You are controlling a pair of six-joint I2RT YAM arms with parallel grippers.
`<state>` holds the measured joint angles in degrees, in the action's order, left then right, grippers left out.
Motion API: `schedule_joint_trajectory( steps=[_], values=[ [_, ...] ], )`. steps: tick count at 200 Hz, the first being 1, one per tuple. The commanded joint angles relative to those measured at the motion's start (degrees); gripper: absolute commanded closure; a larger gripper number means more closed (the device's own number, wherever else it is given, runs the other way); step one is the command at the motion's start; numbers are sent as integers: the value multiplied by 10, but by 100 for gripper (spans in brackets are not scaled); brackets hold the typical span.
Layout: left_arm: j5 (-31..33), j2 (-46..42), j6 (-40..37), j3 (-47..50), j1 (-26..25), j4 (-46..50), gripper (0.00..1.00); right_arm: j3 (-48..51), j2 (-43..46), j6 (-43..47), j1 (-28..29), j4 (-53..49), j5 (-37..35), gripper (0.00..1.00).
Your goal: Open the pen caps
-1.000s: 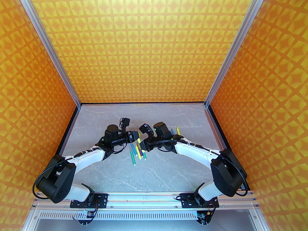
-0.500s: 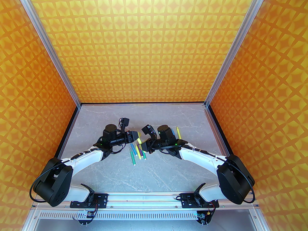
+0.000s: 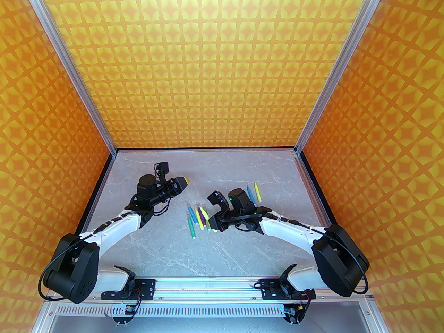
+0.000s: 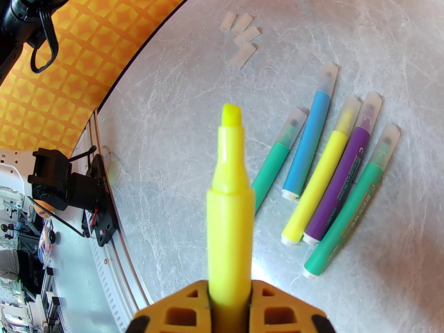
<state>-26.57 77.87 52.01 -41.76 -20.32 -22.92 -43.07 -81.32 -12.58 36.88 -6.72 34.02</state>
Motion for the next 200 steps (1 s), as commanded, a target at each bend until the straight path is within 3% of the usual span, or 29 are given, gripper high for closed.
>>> schedule_joint_trajectory(
  steps=[1, 41, 73, 144, 200],
  values=[
    [27, -23, -49, -30, 9, 95, 100, -4, 24, 10, -10, -18, -39, 100],
    [109, -34, -180, -94, 12, 346, 100, -45, 16, 23, -31, -100, -186, 100],
    [130, 3, -240, -136, 12, 458, 100, -98, -30, 32, -41, -157, -304, 100],
    [160, 114, -286, -164, 14, 531, 100, -156, -157, 31, -54, -171, -384, 100],
    [181, 183, -302, -180, 21, 536, 100, -169, -205, 35, -60, -168, -441, 100]
  ],
)
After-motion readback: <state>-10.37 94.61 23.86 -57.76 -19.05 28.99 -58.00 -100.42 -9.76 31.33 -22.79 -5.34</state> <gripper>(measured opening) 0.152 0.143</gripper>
